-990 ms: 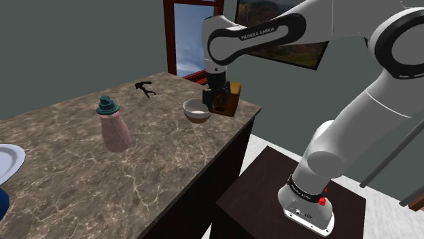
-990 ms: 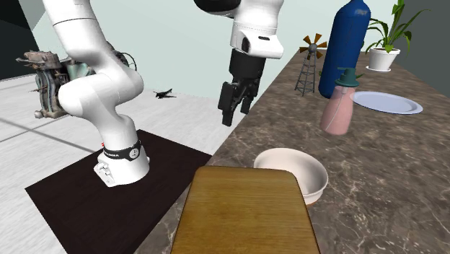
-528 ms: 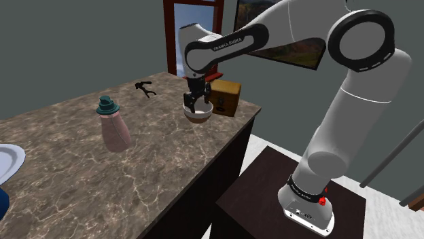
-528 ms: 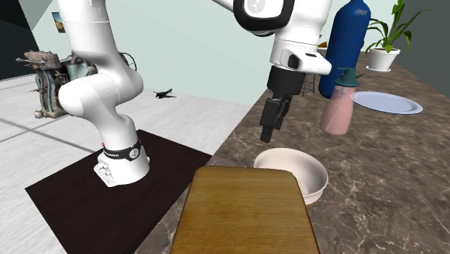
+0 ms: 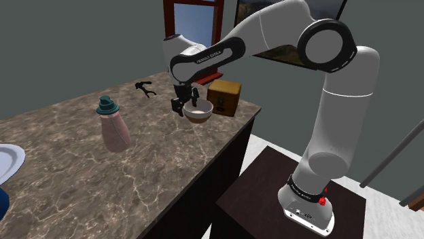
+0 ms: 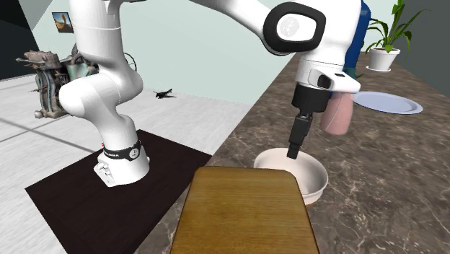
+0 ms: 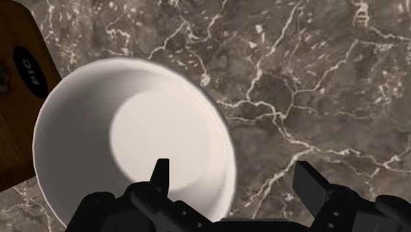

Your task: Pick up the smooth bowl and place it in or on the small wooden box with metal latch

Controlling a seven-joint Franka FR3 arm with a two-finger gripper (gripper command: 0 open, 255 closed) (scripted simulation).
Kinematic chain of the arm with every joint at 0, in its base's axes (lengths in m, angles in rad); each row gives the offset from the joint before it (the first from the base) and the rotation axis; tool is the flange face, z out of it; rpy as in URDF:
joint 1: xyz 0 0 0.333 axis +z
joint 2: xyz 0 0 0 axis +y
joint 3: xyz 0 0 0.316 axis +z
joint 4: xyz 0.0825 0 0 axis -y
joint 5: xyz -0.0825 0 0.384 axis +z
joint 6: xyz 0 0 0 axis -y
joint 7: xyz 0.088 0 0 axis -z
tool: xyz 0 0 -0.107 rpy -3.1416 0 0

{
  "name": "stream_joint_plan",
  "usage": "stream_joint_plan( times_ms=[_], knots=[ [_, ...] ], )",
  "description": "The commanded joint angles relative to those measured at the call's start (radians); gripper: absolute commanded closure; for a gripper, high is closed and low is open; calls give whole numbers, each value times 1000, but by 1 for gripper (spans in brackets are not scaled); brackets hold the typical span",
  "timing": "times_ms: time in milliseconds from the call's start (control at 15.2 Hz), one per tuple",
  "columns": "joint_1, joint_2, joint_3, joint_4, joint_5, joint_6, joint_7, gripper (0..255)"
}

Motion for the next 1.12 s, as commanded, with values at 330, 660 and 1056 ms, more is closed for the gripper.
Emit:
stream_joint_plan(
  times_ms=[330, 660, 1056],
  knots=[
    [-5, 24, -6, -43, -12, 68, 7, 0],
    [-5, 25, -6, -43, -12, 68, 7, 0],
    [-5, 25, -6, -43, -12, 68, 7, 255]
  ],
)
